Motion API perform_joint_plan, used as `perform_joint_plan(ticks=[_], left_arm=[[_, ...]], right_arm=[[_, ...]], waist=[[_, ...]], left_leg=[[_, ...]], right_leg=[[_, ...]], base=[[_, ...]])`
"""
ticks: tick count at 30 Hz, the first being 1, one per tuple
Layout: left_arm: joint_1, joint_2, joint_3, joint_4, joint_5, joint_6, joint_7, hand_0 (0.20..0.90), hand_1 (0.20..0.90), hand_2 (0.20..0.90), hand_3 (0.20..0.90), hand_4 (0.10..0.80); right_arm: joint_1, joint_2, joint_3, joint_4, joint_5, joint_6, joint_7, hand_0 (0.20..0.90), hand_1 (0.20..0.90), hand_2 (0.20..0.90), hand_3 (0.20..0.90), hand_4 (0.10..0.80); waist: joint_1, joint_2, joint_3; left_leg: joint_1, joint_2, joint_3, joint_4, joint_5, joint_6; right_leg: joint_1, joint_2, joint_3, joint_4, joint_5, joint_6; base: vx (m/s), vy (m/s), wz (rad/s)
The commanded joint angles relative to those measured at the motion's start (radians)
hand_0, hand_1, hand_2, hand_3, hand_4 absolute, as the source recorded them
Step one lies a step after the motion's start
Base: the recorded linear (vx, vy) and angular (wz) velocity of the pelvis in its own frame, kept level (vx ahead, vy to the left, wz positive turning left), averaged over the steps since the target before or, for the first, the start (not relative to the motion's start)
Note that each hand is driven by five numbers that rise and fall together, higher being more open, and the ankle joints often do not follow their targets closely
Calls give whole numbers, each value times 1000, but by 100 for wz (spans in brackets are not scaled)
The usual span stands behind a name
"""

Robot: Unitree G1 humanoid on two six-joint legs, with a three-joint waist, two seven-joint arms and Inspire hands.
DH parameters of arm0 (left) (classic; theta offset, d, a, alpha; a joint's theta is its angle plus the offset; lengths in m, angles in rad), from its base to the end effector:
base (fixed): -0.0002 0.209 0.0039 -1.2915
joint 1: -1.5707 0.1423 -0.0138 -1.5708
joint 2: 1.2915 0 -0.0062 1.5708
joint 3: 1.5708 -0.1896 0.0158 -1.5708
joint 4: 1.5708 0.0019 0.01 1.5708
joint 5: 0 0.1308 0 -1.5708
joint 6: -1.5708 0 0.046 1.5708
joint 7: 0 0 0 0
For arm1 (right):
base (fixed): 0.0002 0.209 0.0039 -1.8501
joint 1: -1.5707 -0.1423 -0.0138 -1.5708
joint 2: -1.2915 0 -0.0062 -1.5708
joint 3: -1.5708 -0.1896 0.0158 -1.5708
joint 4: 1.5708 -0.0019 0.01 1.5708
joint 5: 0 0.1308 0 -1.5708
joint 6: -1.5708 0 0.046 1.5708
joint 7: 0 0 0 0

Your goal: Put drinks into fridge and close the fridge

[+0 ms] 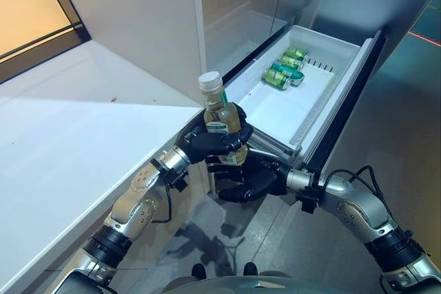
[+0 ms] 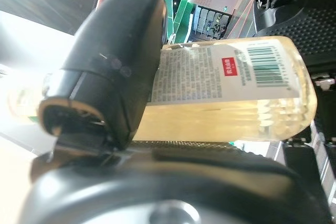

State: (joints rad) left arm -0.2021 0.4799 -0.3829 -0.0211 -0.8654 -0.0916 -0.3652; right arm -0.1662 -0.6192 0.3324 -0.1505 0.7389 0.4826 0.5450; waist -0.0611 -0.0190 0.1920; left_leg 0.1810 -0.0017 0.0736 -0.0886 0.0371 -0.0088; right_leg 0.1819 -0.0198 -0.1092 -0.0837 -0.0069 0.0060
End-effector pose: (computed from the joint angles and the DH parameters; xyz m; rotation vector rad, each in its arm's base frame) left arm 0.2239 0.1644 0.0745 -0.3560 -0.1125 -0.7491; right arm 0.2119 -0.1868 0.0723 0.1269 0.4075 0.9633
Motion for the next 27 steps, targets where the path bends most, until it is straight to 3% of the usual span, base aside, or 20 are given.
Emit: perform_joint_plan(ticks=[1, 11, 19, 27], left_arm=[[-112, -16, 34, 5, -8, -108, -59, 300, 300, 300, 200, 100], [-92, -20, 42, -78, 48, -158, -54, 300, 300, 300, 200, 100], [-102, 2, 41, -85, 76, -163, -27, 300, 300, 300, 200, 100], [-107, 3, 22, -55, 87, -181, -28, 300, 300, 300, 200, 100]], right_arm=[[-155, 52, -101, -104, 158, -161, -84, 900, 900, 900, 900, 800], [-121, 70, -149, -92, 218, -131, -205, 900, 900, 900, 900, 800], [-118, 70, -137, -76, 201, -135, -187, 900, 900, 900, 900, 800], [-127, 51, -105, -87, 211, -46, -136, 900, 900, 900, 900, 800]], waist=[[-2, -20, -82], [-1, -19, -79], [3, -20, -78], [0, -23, -82]], left_leg=[[-5, -48, 25, 30, -114, 49], [-6, -48, 26, 29, -115, 50], [-7, -50, 24, 28, -112, 50], [-7, -52, 21, 25, -110, 51]], right_leg=[[-60, 15, 17, 89, -36, 72], [-60, 16, 8, 90, -40, 69], [-59, 14, 1, 89, -39, 69], [-62, 16, 7, 89, -37, 70]], base=[[0, 0, 0], [0, 0, 0], [-1, 4, 1], [0, 0, 0]])
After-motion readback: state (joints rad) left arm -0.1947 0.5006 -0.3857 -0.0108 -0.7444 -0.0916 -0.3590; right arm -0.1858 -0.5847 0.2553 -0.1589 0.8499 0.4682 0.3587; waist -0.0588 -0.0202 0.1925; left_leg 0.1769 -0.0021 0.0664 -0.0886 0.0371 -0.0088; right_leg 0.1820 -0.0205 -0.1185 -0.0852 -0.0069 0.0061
